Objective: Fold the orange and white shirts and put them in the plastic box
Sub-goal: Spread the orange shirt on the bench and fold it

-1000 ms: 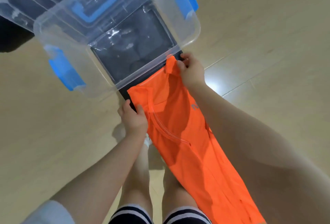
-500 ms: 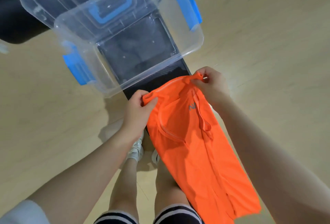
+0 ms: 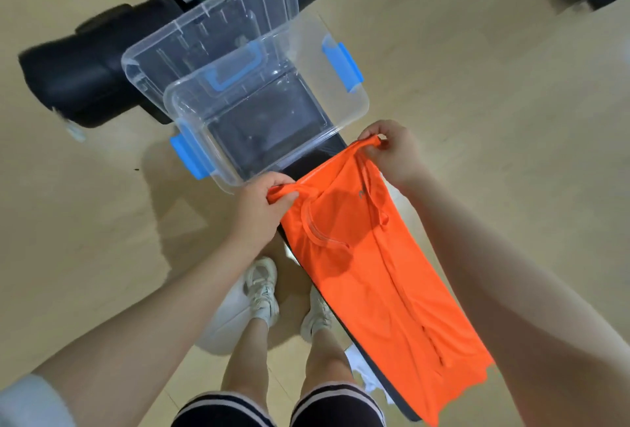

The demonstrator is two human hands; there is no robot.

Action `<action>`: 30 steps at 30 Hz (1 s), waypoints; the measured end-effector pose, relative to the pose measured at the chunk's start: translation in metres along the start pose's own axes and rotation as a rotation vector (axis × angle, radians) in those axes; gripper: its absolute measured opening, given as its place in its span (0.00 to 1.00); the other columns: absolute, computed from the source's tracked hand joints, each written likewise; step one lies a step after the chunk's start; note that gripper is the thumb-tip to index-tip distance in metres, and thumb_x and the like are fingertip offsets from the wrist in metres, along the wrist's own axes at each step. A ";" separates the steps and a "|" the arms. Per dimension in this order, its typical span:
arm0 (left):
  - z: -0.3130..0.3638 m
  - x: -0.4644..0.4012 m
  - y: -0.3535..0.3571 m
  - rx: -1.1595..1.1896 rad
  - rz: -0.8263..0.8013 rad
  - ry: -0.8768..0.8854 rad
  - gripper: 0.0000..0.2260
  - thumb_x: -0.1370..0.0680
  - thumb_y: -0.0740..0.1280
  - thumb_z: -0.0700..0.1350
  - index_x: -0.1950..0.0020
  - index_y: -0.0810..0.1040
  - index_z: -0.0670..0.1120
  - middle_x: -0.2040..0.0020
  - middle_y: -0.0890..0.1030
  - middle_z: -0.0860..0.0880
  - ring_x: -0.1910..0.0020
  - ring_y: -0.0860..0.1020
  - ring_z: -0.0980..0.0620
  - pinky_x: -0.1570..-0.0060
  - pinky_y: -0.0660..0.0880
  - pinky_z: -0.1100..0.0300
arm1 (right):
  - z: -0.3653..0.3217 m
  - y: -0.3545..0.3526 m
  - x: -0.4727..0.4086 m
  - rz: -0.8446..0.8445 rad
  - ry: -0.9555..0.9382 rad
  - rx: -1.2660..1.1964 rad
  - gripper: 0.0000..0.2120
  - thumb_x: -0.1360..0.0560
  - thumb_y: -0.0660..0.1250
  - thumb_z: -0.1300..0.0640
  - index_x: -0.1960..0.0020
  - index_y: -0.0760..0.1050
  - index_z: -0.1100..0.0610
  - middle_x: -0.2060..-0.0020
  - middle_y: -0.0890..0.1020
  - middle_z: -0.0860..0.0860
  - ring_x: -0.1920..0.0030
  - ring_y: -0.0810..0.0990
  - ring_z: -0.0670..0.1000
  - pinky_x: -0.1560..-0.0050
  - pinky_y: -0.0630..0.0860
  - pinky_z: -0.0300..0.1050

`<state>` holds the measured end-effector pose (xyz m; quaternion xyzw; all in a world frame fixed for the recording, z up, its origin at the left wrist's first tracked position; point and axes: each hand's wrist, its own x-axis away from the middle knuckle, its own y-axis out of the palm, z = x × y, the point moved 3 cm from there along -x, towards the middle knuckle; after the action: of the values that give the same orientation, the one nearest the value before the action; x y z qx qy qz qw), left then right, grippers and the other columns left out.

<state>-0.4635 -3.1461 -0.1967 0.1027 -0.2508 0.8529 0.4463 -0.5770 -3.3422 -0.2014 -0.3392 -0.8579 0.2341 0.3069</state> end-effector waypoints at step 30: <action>-0.127 0.189 0.259 0.061 0.214 -0.488 0.07 0.25 0.66 0.38 0.56 0.74 0.50 0.52 0.77 0.50 0.59 0.73 0.57 0.61 0.71 0.73 | 0.290 -0.003 0.172 0.085 0.342 -0.042 0.11 0.31 0.67 0.66 0.56 0.69 0.53 0.68 0.71 0.44 0.66 0.71 0.47 0.59 0.69 0.43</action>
<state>-0.7772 -3.0692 -0.3163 0.2915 -0.3343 0.8525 0.2765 -0.8770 -3.2749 -0.3400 -0.4163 -0.7828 0.1680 0.4309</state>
